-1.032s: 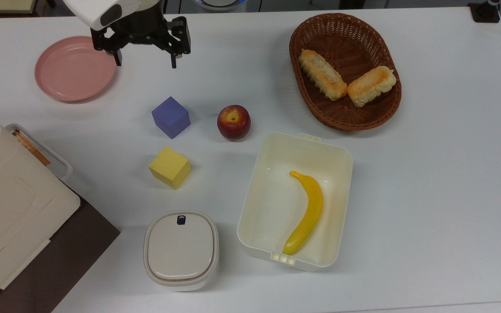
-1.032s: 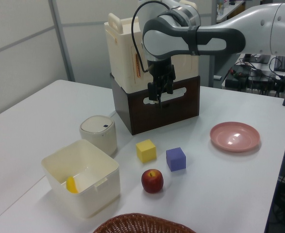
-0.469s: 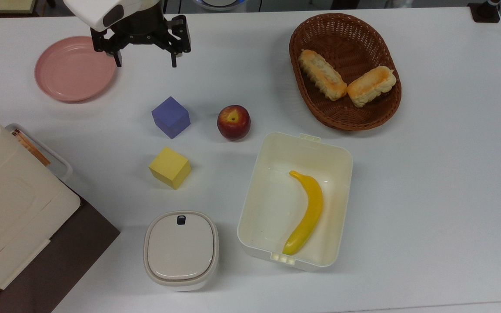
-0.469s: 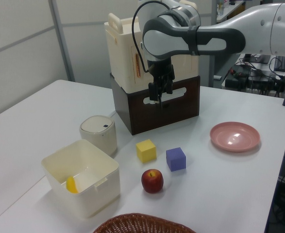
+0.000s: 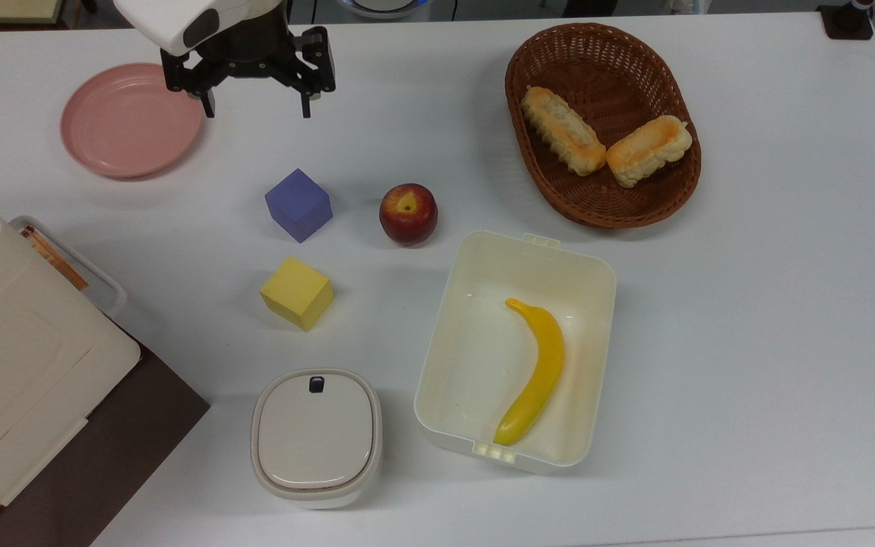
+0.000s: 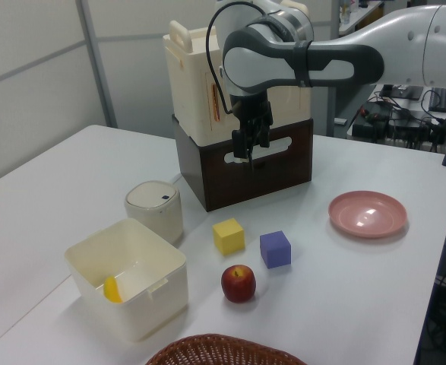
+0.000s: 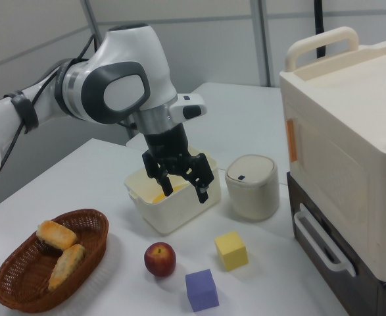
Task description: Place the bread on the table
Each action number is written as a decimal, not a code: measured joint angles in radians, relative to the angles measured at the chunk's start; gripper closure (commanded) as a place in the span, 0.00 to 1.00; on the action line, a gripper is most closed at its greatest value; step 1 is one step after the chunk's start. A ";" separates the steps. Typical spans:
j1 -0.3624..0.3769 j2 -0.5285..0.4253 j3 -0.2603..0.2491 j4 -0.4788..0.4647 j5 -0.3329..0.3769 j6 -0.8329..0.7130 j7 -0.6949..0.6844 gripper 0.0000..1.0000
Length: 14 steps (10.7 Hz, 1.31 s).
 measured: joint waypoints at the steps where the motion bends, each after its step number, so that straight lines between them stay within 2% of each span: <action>1: 0.000 0.000 0.001 -0.001 0.000 0.000 0.000 0.00; 5: 0.022 -0.035 0.013 -0.057 0.019 0.000 -0.001 0.00; 6: 0.026 -0.052 0.037 -0.074 0.032 0.000 -0.001 0.00; 9: 0.018 -0.085 0.162 -0.115 0.039 0.000 0.000 0.00; 12: -0.026 -0.078 0.342 -0.135 0.040 0.000 0.006 0.00; 14: -0.014 -0.052 0.420 -0.149 0.043 0.000 0.039 0.00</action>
